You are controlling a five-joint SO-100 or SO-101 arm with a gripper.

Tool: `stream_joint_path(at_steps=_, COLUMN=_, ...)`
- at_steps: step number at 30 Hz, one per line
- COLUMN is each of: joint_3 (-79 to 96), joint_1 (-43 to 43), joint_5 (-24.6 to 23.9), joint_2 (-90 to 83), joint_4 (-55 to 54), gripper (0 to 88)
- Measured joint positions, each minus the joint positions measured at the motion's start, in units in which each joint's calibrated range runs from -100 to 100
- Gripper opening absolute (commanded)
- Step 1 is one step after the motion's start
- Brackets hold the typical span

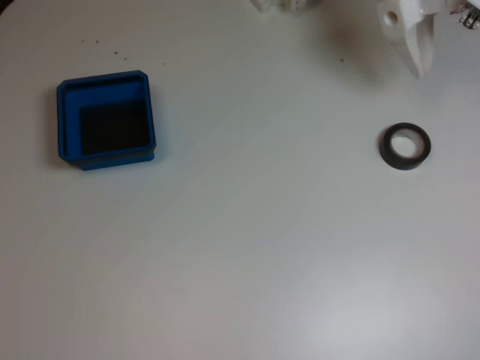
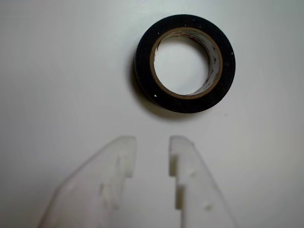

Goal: Pick the black tape roll and drop it in the blue box

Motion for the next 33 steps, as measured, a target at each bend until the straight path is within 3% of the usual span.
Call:
stream_joint_path(at_steps=22, joint_3=-16.9, joint_1=3.7, joint_5=0.0, joint_2=17.5, joint_4=3.2, gripper=1.2)
stream_joint_path(at_steps=33, joint_3=-17.9, joint_1=3.6, joint_5=0.0, joint_2=18.4, joint_4=3.2, gripper=1.8)
